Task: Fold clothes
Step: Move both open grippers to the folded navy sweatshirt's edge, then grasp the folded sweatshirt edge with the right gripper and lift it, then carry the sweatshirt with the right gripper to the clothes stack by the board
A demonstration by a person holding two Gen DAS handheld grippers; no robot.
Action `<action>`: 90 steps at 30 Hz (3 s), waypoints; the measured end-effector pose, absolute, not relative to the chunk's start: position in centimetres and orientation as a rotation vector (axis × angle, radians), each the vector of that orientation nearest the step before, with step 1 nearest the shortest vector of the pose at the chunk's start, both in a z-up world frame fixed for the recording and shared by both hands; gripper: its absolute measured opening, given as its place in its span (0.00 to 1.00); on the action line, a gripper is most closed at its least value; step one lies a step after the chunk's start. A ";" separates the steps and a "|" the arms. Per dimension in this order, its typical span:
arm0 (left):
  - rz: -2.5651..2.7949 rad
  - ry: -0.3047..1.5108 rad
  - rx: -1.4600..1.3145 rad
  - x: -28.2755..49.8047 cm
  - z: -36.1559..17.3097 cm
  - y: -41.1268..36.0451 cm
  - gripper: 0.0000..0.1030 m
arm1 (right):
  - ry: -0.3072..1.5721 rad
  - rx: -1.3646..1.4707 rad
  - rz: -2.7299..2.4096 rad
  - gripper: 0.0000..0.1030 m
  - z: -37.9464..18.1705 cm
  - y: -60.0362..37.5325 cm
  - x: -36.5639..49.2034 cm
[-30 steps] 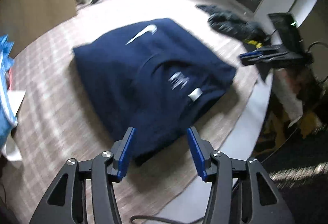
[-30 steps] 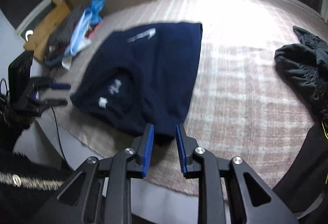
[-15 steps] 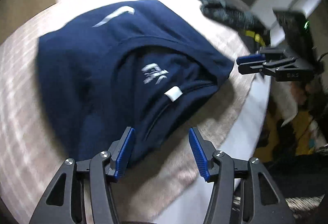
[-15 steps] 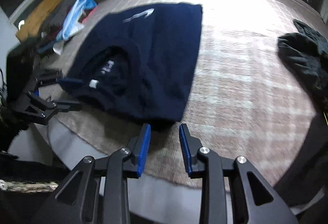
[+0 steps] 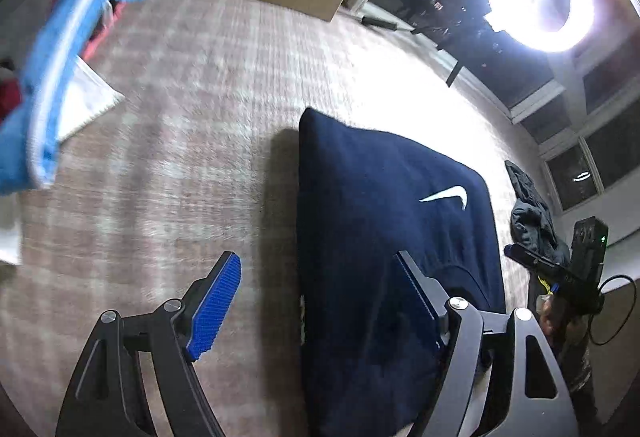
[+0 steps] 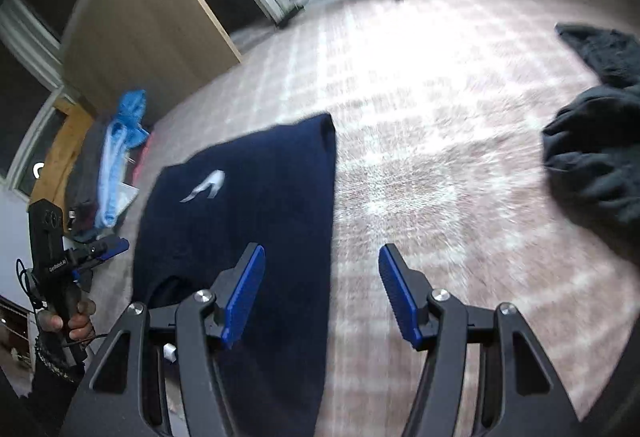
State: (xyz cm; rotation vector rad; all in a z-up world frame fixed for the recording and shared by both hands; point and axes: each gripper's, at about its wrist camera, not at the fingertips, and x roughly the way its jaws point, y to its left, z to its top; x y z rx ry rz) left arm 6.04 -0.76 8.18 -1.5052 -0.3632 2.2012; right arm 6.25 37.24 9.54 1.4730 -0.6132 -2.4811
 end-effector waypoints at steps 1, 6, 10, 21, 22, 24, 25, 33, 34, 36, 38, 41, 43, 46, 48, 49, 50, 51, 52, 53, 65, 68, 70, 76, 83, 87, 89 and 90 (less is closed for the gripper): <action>2.209 -0.328 -1.508 5.9 8.0 -0.2 0.73 | -0.607 1.474 -2.476 0.57 9.3 37.0 5.8; 2.205 -0.189 -1.516 5.7 7.3 2.7 0.73 | -0.516 1.491 -2.483 0.57 8.1 35.9 5.3; 2.203 -0.142 -1.517 5.8 7.0 3.9 0.73 | -0.428 1.468 -2.510 0.58 8.0 35.5 5.2; 2.185 0.107 -1.480 7.3 6.9 8.1 0.70 | -0.236 1.415 -2.385 0.58 7.6 31.3 5.4; 2.184 0.118 -1.474 7.4 6.9 8.3 0.67 | -0.246 1.415 -2.385 0.58 7.6 31.1 5.3; 2.187 0.132 -1.463 7.5 6.9 8.6 0.62 | -0.240 1.399 -2.401 0.58 7.5 30.7 5.3; 2.198 0.126 -1.457 7.6 6.8 8.7 0.55 | -0.221 1.381 -2.409 0.58 7.4 30.4 5.4; 2.231 -0.025 -1.465 7.6 6.9 8.5 0.26 | -0.414 1.293 -2.342 0.19 6.3 31.0 5.9; 2.224 -0.068 -1.468 7.5 7.0 8.4 0.23 | -0.412 1.296 -2.336 0.19 6.2 30.9 5.7; 2.225 -0.132 -1.472 7.4 7.2 8.3 0.22 | -0.460 1.295 -2.310 0.18 6.2 31.0 5.3; 2.237 -0.122 -1.459 7.7 7.6 8.7 0.21 | -0.563 1.260 -2.266 0.17 6.7 31.5 5.2; 2.241 -0.155 -1.411 8.3 9.2 8.7 0.21 | -0.565 1.214 -2.253 0.16 8.3 31.1 5.4; 2.259 -0.133 -1.365 8.8 10.8 8.7 0.21 | -0.541 1.163 -2.259 0.16 10.0 30.4 5.5; 2.290 -0.116 -1.297 9.5 13.4 8.0 0.21 | -0.503 1.102 -2.266 0.16 12.4 29.2 5.9; 2.320 -0.107 -1.244 10.0 15.4 6.5 0.21 | -0.483 1.059 -2.272 0.16 14.0 28.4 6.3; 2.336 -0.100 -1.218 10.2 16.4 5.6 0.21 | -0.470 1.033 -2.278 0.16 14.9 28.0 6.6; 2.351 -0.090 -1.193 10.2 17.2 4.6 0.21 | -0.458 1.007 -2.282 0.16 15.9 27.5 6.9; 2.365 -0.080 -1.169 10.3 18.1 3.7 0.21 | -0.449 0.982 -2.287 0.16 16.8 26.9 7.0; 2.380 -0.070 -1.144 10.4 19.0 2.8 0.21 | -0.436 0.957 -2.287 0.16 17.8 26.3 7.1; 2.394 -0.060 -1.119 10.4 19.8 1.8 0.21 | -0.419 0.931 -2.291 0.16 18.8 25.6 7.2; 2.600 0.101 -0.940 8.3 27.1 -19.2 0.21 | -0.250 0.723 -2.275 0.16 26.5 6.5 2.4; 2.634 0.090 -0.945 6.2 27.6 -25.0 0.21 | -0.230 0.718 -2.277 0.16 26.9 1.2 -0.2; 2.657 0.105 -0.958 4.6 27.4 -27.9 0.21 | -0.224 0.729 -2.278 0.16 26.8 -1.7 -1.8; 2.644 0.126 -0.998 -0.2 25.6 -31.1 0.21 | -0.202 0.757 -2.278 0.15 26.3 -7.6 -5.3; 2.620 0.149 -1.081 -5.5 22.5 -34.6 0.24 | -0.191 0.855 -2.291 0.15 24.1 -10.2 -9.0; 2.607 0.086 -1.259 -7.4 18.4 -35.8 0.47 | -0.117 1.045 -2.304 0.19 19.7 -10.6 -11.3; 2.628 0.087 -1.256 -7.1 18.8 -36.0 0.53 | -0.154 1.075 -2.275 0.21 19.1 -9.4 -11.2; 2.659 0.116 -1.238 -6.6 19.4 -36.0 0.53 | -0.178 1.050 -2.278 0.25 19.7 -8.4 -10.8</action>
